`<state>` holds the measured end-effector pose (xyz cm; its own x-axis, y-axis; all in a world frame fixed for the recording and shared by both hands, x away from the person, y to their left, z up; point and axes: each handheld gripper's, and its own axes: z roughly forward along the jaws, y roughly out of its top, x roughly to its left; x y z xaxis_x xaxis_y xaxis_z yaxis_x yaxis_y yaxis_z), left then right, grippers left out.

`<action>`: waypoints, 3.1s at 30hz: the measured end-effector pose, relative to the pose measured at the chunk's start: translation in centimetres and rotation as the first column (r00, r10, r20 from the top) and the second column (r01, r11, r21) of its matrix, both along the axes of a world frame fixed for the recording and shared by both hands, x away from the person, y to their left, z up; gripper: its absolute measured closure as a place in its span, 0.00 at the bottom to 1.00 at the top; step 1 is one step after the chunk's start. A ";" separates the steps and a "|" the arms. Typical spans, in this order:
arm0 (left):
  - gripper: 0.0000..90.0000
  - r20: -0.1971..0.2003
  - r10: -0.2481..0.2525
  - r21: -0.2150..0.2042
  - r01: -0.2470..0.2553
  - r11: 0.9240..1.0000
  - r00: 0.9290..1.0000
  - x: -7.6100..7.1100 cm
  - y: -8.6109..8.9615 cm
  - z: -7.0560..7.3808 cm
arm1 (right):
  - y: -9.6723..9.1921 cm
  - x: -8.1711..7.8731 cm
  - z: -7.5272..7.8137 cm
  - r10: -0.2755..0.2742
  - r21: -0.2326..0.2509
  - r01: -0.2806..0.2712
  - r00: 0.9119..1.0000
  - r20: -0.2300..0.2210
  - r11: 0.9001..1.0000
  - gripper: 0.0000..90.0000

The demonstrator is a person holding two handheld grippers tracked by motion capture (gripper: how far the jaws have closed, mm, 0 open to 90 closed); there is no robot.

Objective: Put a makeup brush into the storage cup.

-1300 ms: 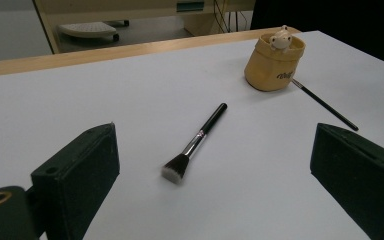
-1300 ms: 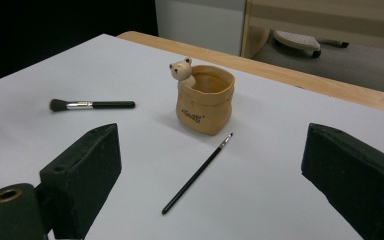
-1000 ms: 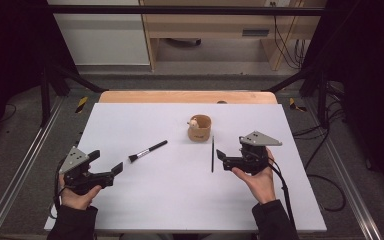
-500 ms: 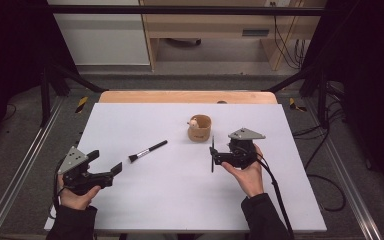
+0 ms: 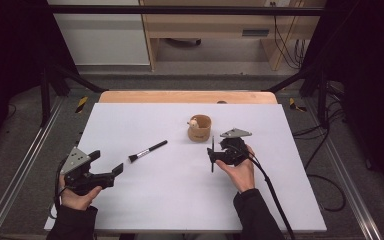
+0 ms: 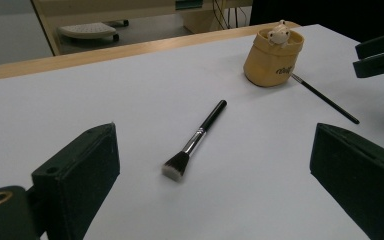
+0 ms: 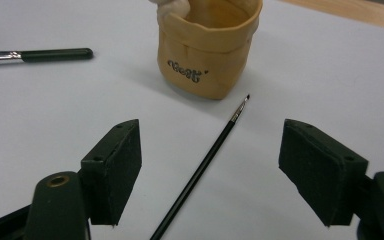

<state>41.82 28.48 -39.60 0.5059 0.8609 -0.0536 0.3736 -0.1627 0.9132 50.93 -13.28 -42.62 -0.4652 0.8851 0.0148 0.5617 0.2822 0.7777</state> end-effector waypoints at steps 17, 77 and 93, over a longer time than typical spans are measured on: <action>0.06 -0.004 -0.005 0.005 0.005 1.000 1.000 0.1 -0.2 -0.1 | 1.0 2.1 -3.3 -0.062 -0.059 0.058 0.995 -0.073 0.997 0.50; 0.06 -0.001 -0.013 0.009 0.013 1.000 1.000 0.0 -0.4 -0.1 | -0.7 2.6 -4.2 -0.113 -0.147 0.088 0.979 -0.168 0.985 0.95; 0.07 -0.002 -0.019 0.008 0.019 1.000 1.000 0.0 -0.4 -0.1 | -1.2 2.6 -3.1 -0.080 -0.105 0.064 0.983 -0.162 0.992 0.74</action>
<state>41.78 28.06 -39.71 0.5224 0.8514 -0.0474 0.3719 -0.1775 0.9111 53.56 -14.49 -45.73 -0.3988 0.9170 -0.0026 0.7023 0.3072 0.6422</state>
